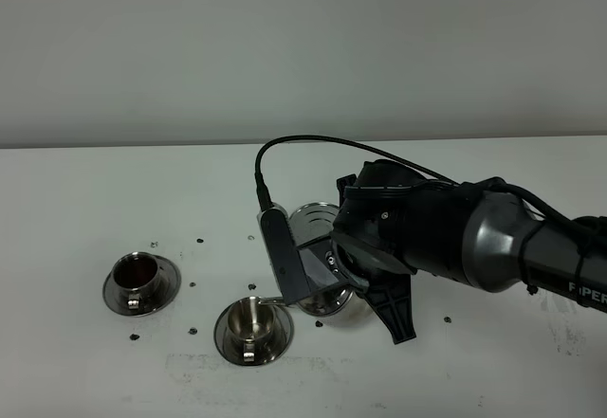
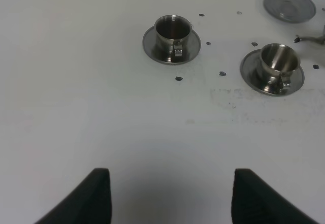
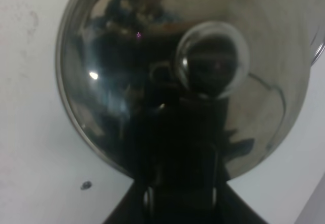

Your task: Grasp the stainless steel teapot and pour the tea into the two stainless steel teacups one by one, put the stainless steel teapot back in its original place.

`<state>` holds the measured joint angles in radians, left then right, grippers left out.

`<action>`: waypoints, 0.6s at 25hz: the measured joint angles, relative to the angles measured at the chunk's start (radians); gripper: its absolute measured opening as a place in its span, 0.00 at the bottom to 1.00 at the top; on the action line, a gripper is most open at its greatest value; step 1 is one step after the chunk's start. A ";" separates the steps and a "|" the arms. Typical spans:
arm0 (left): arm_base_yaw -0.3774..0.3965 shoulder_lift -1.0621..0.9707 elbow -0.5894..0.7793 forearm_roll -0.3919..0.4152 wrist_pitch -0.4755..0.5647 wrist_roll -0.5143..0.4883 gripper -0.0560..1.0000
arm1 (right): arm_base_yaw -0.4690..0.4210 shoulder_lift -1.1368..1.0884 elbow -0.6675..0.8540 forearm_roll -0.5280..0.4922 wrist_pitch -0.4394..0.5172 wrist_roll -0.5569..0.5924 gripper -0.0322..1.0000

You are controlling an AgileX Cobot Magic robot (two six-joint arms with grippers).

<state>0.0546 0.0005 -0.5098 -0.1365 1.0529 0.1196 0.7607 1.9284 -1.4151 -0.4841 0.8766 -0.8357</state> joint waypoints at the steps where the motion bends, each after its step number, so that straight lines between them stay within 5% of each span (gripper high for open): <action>1: 0.000 0.000 0.000 0.000 0.000 0.000 0.59 | 0.000 0.000 0.000 -0.002 -0.003 -0.003 0.22; 15: 0.000 0.000 0.000 0.000 0.000 0.000 0.59 | 0.009 0.034 -0.002 -0.069 -0.013 -0.010 0.22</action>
<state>0.0546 0.0005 -0.5098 -0.1365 1.0529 0.1196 0.7699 1.9629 -1.4169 -0.5534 0.8633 -0.8453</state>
